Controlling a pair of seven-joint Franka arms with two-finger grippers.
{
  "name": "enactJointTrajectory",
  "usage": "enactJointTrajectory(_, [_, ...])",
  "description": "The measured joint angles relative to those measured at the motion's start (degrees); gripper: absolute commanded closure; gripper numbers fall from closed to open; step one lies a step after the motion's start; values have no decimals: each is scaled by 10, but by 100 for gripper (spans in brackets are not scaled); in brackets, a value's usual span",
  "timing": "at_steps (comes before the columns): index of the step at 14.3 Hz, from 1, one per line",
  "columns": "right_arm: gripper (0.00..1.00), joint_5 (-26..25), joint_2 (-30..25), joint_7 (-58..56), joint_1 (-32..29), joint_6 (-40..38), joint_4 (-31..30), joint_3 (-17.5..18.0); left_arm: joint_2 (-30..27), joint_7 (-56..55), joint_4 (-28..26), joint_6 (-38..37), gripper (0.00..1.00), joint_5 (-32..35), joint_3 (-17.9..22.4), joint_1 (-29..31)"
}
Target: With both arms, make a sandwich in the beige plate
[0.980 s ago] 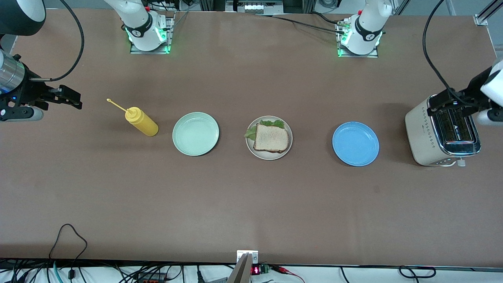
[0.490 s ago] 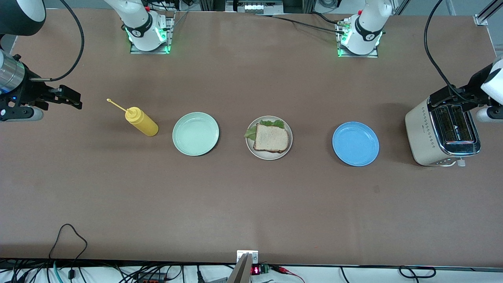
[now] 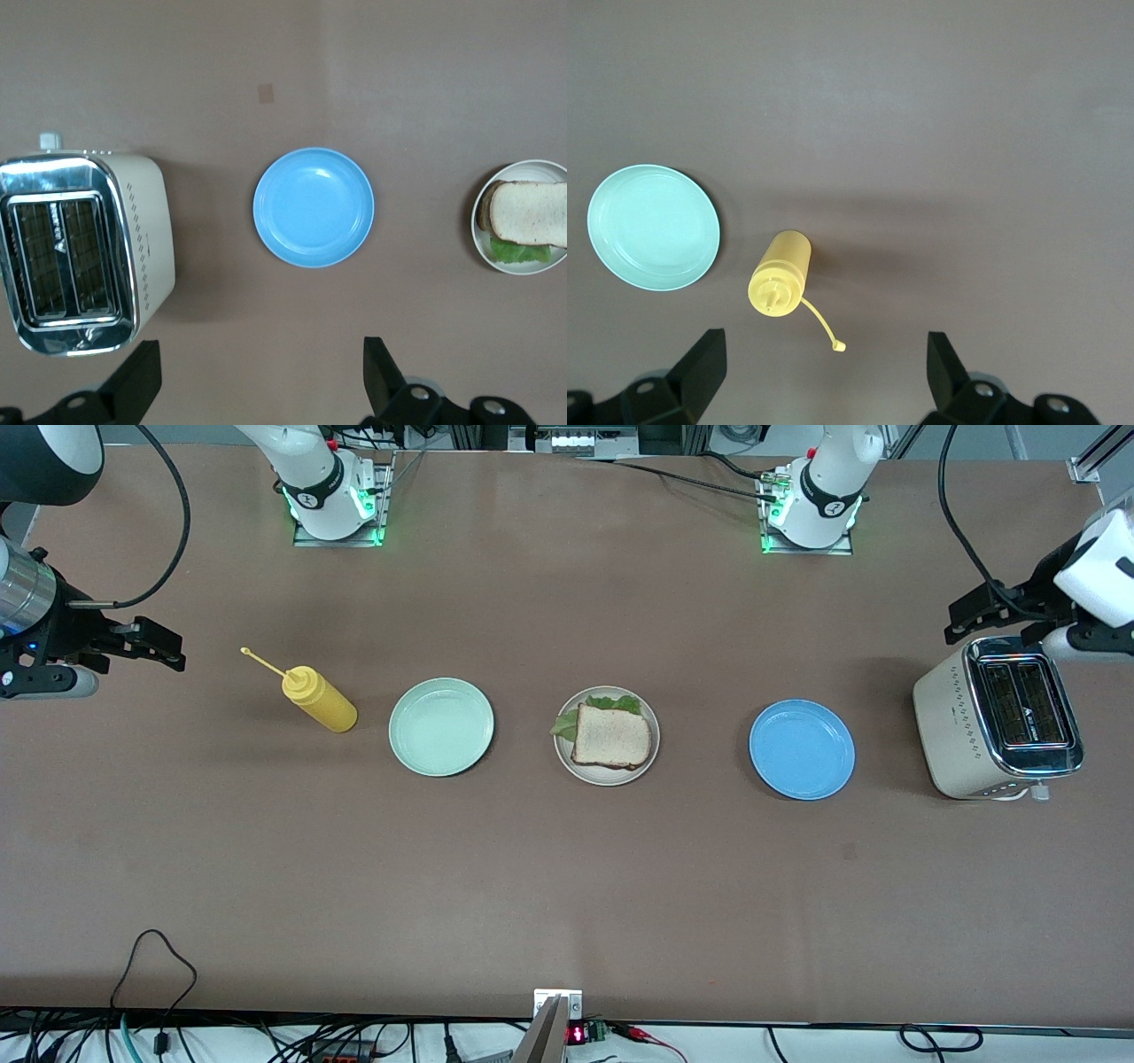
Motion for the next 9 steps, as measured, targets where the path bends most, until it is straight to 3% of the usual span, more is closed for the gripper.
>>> enactJointTrajectory(9, [0, 0, 0, 0, 0, 0, 0, 0, -26, 0, -15, -24, 0, 0, 0, 7])
